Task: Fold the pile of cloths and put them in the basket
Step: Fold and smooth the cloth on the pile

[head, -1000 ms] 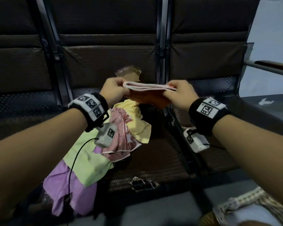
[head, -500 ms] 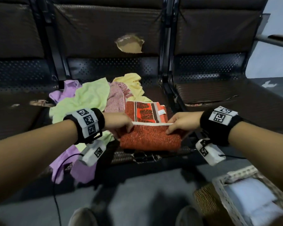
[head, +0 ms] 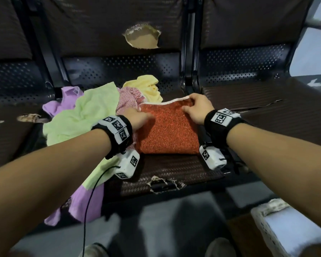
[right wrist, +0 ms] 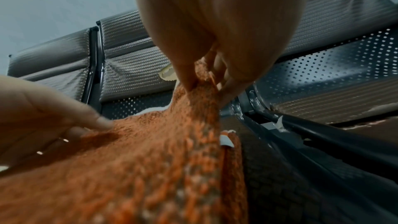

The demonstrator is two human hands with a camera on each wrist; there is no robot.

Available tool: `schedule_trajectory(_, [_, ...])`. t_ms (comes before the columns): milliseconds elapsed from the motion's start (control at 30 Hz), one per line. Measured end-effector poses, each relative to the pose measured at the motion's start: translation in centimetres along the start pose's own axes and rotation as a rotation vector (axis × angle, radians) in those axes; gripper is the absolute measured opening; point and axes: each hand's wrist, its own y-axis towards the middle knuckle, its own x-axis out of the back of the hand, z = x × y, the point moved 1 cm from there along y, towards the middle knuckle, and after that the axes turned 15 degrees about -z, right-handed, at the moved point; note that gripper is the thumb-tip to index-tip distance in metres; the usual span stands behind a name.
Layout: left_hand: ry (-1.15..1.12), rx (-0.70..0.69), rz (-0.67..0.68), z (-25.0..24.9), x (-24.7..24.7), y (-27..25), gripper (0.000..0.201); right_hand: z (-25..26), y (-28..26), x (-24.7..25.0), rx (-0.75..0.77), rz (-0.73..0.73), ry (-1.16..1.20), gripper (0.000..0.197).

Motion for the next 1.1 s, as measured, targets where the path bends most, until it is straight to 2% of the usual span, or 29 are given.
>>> schedule_trajectory(133, [0.159, -0.042, -0.016, 1.6, -1.0, 0.5, 0.031, -0.5, -0.3, -1.4, 0.02, 0.042, -0.104, 0.04])
schedule_trajectory(200, [0.193, -0.062, 0.003, 2.0, -0.7, 0.5, 0.032, -0.4, -1.4, -1.2, 0.172, 0.048, -0.176, 0.044])
schedule_trajectory(300, [0.181, -0.117, -0.016, 2.2, 0.2, -0.3, 0.035, -0.1, -4.2, -0.5, 0.459, 0.096, -0.175, 0.035])
schedule_trajectory(367, [0.158, -0.284, -0.081, 1.8, 0.9, -1.6, 0.045, -0.5, -6.0, 0.0, 0.566, 0.174, -0.189, 0.047])
schedule_trajectory(433, [0.142, -0.46, 0.016, 1.4, 1.4, -3.0, 0.041, -1.5, -7.4, 0.3, 0.598, 0.261, -0.25, 0.069])
schedule_trajectory(467, [0.163, -0.503, 0.119, 1.4, 1.5, -3.7, 0.044, -2.2, -7.8, 0.5, 0.595, 0.314, -0.281, 0.08])
schedule_trajectory(533, [0.293, -0.543, 0.307, 2.1, 1.4, -4.8, 0.073, -3.5, -8.2, 0.6, 0.56, 0.426, -0.326, 0.092])
schedule_trajectory(567, [0.386, -0.564, 0.351, 2.4, 1.3, -5.3, 0.085, -3.8, -8.2, 0.6, 0.544, 0.464, -0.341, 0.092])
schedule_trajectory(633, [0.523, -0.617, 0.348, 2.9, 0.8, -5.8, 0.094, -3.9, -7.9, 0.8, 0.528, 0.469, -0.352, 0.08])
schedule_trajectory(767, [0.607, -0.678, 0.231, 2.5, 0.9, -6.0, 0.08, -3.0, -7.1, 1.6, 0.463, 0.32, -0.27, 0.038])
schedule_trajectory(867, [0.572, -0.69, 0.144, 2.4, 1.4, -6.1, 0.049, -2.9, -6.8, 2.5, 0.361, 0.262, -0.162, 0.022])
schedule_trajectory(933, [0.429, -0.628, 0.114, 2.4, 2.1, -5.9, 0.031, -3.3, -6.7, 3.2, 0.287, 0.241, -0.082, 0.015])
schedule_trajectory(1033, [0.154, -0.441, 0.159, 2.4, 2.7, -5.2, 0.03, -4.2, -6.8, 3.7, 0.132, 0.264, 0.08, 0.015])
schedule_trajectory(1100, [0.088, -0.36, 0.163, 2.6, 2.5, -4.7, 0.029, -4.5, -6.8, 3.5, 0.026, 0.29, 0.169, 0.017])
